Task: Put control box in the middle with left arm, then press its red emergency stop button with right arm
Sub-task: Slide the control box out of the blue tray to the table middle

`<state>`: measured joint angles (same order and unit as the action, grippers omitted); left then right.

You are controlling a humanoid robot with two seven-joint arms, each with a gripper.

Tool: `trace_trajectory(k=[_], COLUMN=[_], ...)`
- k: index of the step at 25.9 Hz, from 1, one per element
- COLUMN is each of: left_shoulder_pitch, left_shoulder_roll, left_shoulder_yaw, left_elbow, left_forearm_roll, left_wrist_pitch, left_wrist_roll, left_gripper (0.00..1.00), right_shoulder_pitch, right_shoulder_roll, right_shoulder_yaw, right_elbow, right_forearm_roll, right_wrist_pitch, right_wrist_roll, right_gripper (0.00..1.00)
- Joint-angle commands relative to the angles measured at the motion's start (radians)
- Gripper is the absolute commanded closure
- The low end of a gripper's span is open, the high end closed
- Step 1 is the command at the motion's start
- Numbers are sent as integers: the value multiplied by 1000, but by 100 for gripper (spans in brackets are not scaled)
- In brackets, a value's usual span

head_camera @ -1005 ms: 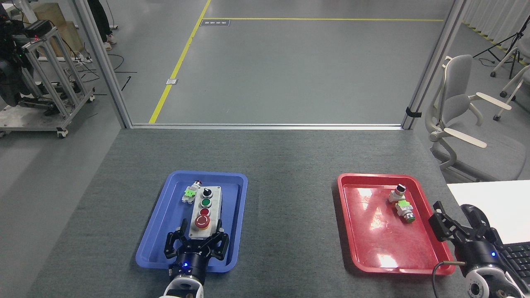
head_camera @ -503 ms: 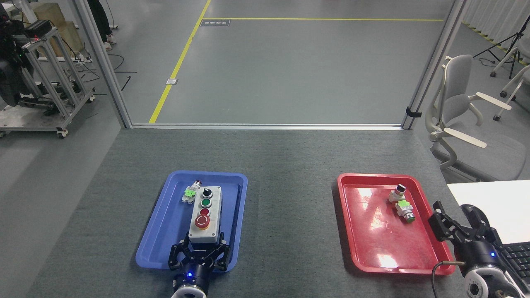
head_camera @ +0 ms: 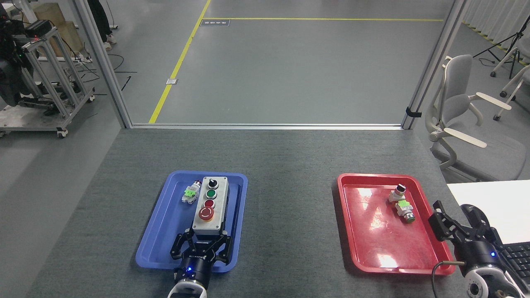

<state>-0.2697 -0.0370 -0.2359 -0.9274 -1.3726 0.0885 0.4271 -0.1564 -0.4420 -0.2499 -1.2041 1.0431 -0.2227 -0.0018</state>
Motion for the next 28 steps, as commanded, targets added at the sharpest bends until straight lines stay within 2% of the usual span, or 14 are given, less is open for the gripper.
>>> trace_trajectory(k=[1,4,11,15,18,20,23,28], left_shoulder_pitch=[-2,-9,-71,-91,-91,-91,-91,-91], left_shoulder_roll=[-3,-17,-103,-103,-103,-103,-104,-104], left_shoulder_yaw=[0,-16,-253,-421,-468,-499,-556,-638], left_elbow=[-84,-93,-71,-65,-37,-28,-47,-116], left_forearm_roll=[-5,-5,-13,15,102,175,251,313], left_wrist_pitch=[-18,-19,-3,59,112,194,398,698], left_wrist_roll=[18,12,-61,-87,-110,-110,-111,-111], left_gripper=[79,79,80,99,100,100,100,100], right_shoulder_pitch=[0,0,-2,0,0,0,-2,0], right_shoulder_roll=[0,-1,-1,-1,-1,-1,-1,-1], right_shoulder_yaw=[0,0,0,0,0,0,0,0], right_elbow=[0,0,0,0,1,1,1,0], right_forearm_roll=[0,0,0,0,0,0,0,0], right_wrist_pitch=[-1,-1,0,0,-1,0,0,2], right_wrist_roll=[0,0,-1,-1,-1,-1,-1,0], right_gripper=[0,0,0,0,0,0,0,0])
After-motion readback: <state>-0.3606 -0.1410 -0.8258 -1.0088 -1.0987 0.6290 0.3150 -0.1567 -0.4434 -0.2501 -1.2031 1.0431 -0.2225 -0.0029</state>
